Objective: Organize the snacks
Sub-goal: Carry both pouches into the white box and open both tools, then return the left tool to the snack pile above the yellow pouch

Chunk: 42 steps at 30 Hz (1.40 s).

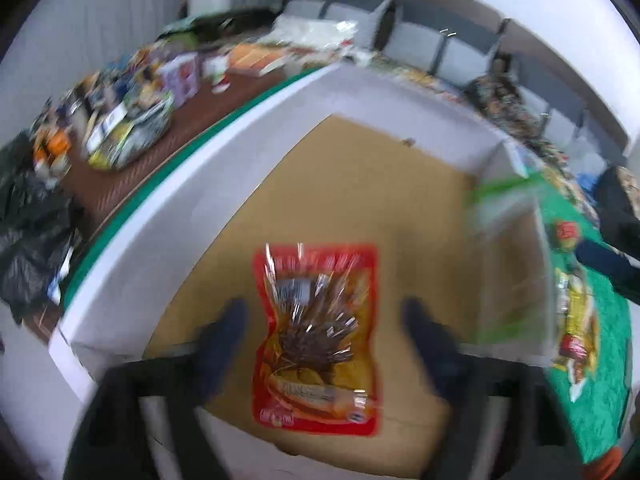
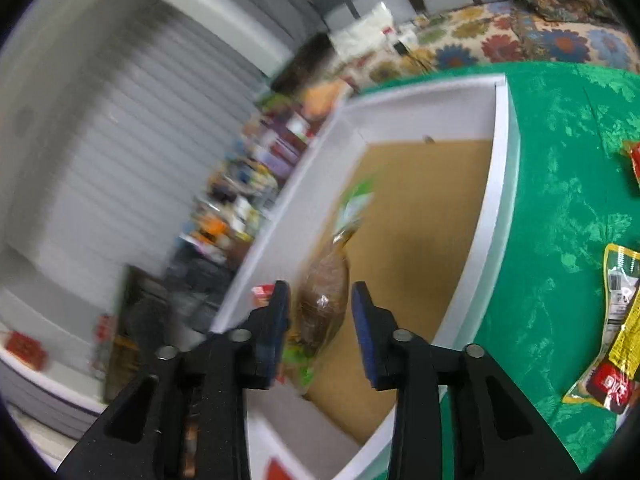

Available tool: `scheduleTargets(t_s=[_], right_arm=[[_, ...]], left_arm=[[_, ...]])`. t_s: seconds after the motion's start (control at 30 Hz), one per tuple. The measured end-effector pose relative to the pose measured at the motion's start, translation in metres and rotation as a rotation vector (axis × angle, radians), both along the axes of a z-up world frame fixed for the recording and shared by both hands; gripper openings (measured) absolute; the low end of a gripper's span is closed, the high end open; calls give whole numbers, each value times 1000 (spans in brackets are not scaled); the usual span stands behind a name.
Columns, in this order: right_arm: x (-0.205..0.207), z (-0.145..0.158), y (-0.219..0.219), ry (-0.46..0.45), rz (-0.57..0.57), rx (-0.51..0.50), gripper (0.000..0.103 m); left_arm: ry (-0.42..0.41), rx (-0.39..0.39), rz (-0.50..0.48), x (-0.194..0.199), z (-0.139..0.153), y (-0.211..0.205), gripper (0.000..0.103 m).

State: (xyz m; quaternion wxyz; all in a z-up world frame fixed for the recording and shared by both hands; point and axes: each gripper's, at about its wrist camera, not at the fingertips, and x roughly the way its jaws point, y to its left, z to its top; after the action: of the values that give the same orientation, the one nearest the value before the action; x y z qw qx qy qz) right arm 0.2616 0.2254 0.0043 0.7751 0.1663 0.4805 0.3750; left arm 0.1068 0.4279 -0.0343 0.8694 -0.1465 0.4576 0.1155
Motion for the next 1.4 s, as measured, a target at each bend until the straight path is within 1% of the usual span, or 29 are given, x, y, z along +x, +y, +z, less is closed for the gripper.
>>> scheduleTargets(t_s=[0.07, 0.1, 0.2, 0.23, 0.27, 0.3, 0.33, 0.4, 0.47, 0.53, 0.57, 0.6, 0.63, 0.67, 0.73, 0.77, 0.83, 0.9, 1.0, 1.13, 1.2, 1.23, 1.4], right_arm=[[0, -13, 2, 0, 0, -53, 59], [-5, -12, -5, -13, -6, -67, 59], [-10, -12, -35, -86, -46, -120, 60], [-12, -11, -52, -111, -75, -136, 61], [-14, -11, -71, -143, -108, -151, 63], [-18, -12, -92, -189, -152, -187, 66], [-23, -13, -108, -221, -184, -220, 67], [-33, -23, -151, -299, -257, -314, 67], [-47, -43, -204, -344, -332, -432, 67], [-61, -69, -261, -334, -402, -540, 67], [-68, -80, -281, -322, -430, -574, 67], [-74, -90, -306, -306, -462, -608, 67], [-84, -104, -337, -284, -503, -643, 67], [-90, -110, -355, -271, -532, -665, 67], [-102, -125, -396, -239, -602, -708, 67], [-106, -128, -408, -228, -624, -714, 67], [-111, -131, -433, -210, -668, -719, 67], [-111, -131, -446, -197, -693, -704, 67], [-99, -129, -459, -189, -720, -687, 67], [-92, -136, -470, -164, -716, -674, 69], [-96, -137, -469, -172, -719, -664, 70], [-95, -136, -469, -174, -716, -665, 71], [-93, -140, -467, -171, -699, -666, 79]], left_arm=[[0, 3, 22, -4, -6, 1, 96], [-17, -1, 23, -7, -4, 0, 96], [-70, -8, 12, -13, 6, -15, 96], [-91, -13, -1, -14, 12, -24, 96], [-122, -24, -24, -16, 19, -39, 97], [-143, -35, -47, -17, 26, -51, 99], [-163, -47, -72, -18, 31, -66, 99], [-202, -78, -149, -19, 40, -106, 100], [-217, -102, -233, -22, 42, -151, 101], [-202, -115, -304, -21, 39, -192, 101], [-181, -118, -353, -21, 32, -220, 101], [-165, -116, -384, -19, 28, -238, 101], [-142, -100, -419, -18, 20, -260, 101], [-108, -64, -450, -16, 7, -284, 101], [-76, -16, -476, -12, -11, -317, 101], [-52, 26, -478, -9, -28, -331, 101], [-17, 64, -467, -6, -48, -344, 101], [3, 65, -453, -1, -65, -350, 101], [9, 82, -433, 6, -77, -355, 101], [21, 117, -420, 18, -89, -353, 101], [6, 144, -422, 17, -91, -354, 102], [-1, 144, -420, 17, -91, -353, 103], [-28, 147, -415, 16, -93, -350, 103]])
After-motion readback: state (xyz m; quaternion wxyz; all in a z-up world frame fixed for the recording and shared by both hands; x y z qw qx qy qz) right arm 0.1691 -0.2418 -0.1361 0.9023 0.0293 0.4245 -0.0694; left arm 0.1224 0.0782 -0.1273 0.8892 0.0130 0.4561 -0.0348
